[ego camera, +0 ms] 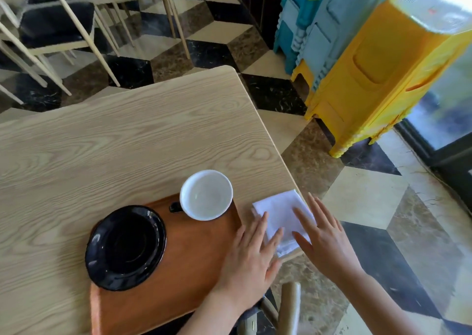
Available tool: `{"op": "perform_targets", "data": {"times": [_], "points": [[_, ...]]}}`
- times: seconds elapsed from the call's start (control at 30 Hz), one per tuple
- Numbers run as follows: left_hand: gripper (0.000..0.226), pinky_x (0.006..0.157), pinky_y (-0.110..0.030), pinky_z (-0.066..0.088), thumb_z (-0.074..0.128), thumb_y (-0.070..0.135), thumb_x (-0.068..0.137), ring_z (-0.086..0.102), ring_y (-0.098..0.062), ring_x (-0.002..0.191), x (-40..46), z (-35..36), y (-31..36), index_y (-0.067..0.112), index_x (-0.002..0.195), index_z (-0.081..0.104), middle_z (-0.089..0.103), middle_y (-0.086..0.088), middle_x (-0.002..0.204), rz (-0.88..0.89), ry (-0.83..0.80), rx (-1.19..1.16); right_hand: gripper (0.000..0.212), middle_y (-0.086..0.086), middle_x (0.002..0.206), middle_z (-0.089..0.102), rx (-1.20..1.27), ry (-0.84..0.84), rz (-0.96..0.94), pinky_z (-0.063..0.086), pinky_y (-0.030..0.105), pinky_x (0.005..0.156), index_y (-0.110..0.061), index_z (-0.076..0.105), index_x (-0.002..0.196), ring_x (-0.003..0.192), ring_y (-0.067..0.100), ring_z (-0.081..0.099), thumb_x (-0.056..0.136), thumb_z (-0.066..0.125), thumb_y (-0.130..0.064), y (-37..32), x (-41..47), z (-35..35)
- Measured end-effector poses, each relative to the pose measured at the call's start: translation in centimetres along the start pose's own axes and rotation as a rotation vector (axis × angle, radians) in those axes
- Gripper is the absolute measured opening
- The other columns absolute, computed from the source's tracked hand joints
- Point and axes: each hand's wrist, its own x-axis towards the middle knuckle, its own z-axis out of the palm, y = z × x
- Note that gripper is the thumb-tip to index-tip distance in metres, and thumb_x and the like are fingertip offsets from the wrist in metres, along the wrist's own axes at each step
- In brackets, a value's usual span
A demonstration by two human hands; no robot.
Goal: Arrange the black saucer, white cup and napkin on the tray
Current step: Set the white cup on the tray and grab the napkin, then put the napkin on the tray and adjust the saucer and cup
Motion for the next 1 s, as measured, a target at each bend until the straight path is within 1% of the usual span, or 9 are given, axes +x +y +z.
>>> {"op": "perform_targets", "data": {"times": [0.17,0.27,0.37,0.5,0.63,0.7,0.77,0.87,1.0], "points": [[0.049,0.098,-0.045,0.044,0.057,0.048,0.079,0.047,-0.026,0.127,0.0,1.6,0.6,0.025,0.122,0.058,0.052,-0.018,0.135,-0.035,-0.131,0.104,0.040,0.011,0.128,0.058,0.149,-0.067,0.133,0.046,0.042,0.092,-0.018,0.059,0.121,0.119,0.030,0.050,0.083,0.068,-0.025,0.6,-0.7,0.6],[0.048,0.095,-0.043,0.046,0.042,0.047,0.082,0.050,-0.028,0.124,0.2,1.4,0.9,0.024,0.120,0.060,0.054,-0.020,0.132,-0.056,-0.139,0.137,0.022,0.008,0.113,0.065,0.309,0.030,0.247,0.044,0.033,0.081,-0.016,0.068,0.106,0.107,0.029,0.054,0.085,0.064,-0.013,-0.1,-0.2,0.7],[0.050,0.094,-0.043,0.047,0.034,0.044,0.084,0.051,-0.030,0.123,0.2,1.2,1.1,0.022,0.120,0.061,0.055,-0.022,0.131,-0.060,-0.129,0.091,0.022,0.010,0.107,0.068,0.424,0.119,0.325,0.042,0.024,0.076,-0.011,0.071,0.098,0.097,0.026,0.061,0.088,0.054,-0.001,-0.6,0.8,0.6],[0.052,0.093,-0.042,0.048,0.067,0.043,0.073,0.050,-0.031,0.122,0.1,1.7,0.9,0.018,0.118,0.062,0.055,-0.023,0.130,-0.026,-0.121,0.071,0.029,0.001,0.103,0.071,0.499,0.074,0.440,0.040,0.011,0.063,-0.016,0.070,0.099,0.083,0.016,0.062,0.088,0.048,0.000,-1.0,1.5,0.3],[0.056,0.096,-0.043,0.046,0.073,0.042,0.068,0.048,-0.032,0.124,0.0,1.4,1.0,0.015,0.116,0.062,0.053,-0.023,0.132,-0.014,-0.096,0.004,0.031,-0.011,0.094,0.064,0.717,0.029,0.531,0.038,0.003,0.050,-0.026,0.072,0.092,0.068,0.003,0.055,0.085,0.053,-0.003,-0.8,1.3,-0.7],[0.046,0.104,-0.036,0.038,0.068,0.035,0.078,0.043,-0.028,0.130,-0.1,1.3,1.1,0.013,0.118,0.059,0.049,-0.018,0.137,-0.055,-0.002,-0.221,0.033,-0.009,0.098,0.065,0.835,0.030,0.524,0.041,0.006,0.054,-0.031,0.072,0.087,0.077,0.004,0.059,0.085,0.056,-0.002,-1.0,1.0,-1.5],[0.037,0.107,-0.025,0.033,0.058,0.030,0.089,0.040,-0.016,0.131,-0.2,0.6,1.4,0.015,0.122,0.055,0.047,-0.007,0.140,-0.249,0.077,-0.625,0.039,-0.010,0.098,0.068,0.916,0.030,0.475,0.046,0.008,0.056,-0.039,0.071,0.081,0.078,0.001,0.062,0.085,0.058,-0.002,-1.5,0.5,-2.5],[0.029,0.086,-0.009,0.045,0.056,0.033,0.088,0.054,0.006,0.112,-0.3,-0.6,1.5,0.028,0.117,0.055,0.060,0.010,0.122,-0.606,0.203,-1.131,0.045,-0.011,0.091,0.073,1.049,0.018,0.438,0.048,0.027,0.064,-0.042,0.073,0.076,0.070,0.016,0.065,0.085,0.058,-0.001,-2.4,-0.3,-3.8],[0.022,0.073,-0.019,0.054,0.066,0.011,0.081,0.068,-0.009,0.091,-1.6,-1.0,0.3,0.025,0.098,0.063,0.076,0.005,0.092,-0.816,0.202,-1.492,0.039,0.005,0.093,0.073,1.226,-0.025,0.407,0.051,0.032,0.064,-0.033,0.076,0.081,0.073,0.011,0.064,0.086,0.059,0.002,-3.3,-1.1,-4.4]]}}
